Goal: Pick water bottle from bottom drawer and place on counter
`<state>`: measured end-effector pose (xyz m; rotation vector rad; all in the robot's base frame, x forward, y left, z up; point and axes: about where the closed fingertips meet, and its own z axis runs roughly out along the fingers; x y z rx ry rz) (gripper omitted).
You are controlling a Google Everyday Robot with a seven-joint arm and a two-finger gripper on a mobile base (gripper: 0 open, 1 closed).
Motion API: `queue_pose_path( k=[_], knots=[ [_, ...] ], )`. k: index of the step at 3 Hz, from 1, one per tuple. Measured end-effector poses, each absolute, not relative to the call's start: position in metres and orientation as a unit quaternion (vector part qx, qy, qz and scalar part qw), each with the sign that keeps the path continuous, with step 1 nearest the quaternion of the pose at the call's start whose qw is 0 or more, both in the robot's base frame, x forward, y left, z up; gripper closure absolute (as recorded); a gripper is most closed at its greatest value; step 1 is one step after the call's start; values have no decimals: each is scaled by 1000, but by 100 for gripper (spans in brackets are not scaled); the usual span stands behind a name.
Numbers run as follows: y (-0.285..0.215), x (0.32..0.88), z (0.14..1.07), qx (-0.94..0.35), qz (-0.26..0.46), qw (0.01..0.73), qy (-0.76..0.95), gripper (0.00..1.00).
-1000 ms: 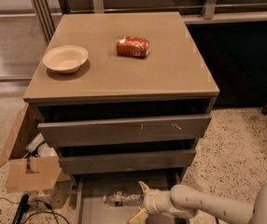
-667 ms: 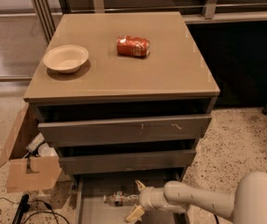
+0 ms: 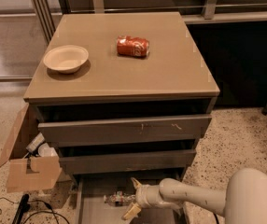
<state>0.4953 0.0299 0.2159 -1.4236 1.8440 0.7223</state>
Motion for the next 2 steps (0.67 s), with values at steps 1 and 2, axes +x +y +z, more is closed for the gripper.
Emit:
queue_pose_path(
  k=[1,2],
  knots=[
    [43,506,197,-567,271,352,693,0],
    [45,514,173,-577,269,351,687,0]
  ],
)
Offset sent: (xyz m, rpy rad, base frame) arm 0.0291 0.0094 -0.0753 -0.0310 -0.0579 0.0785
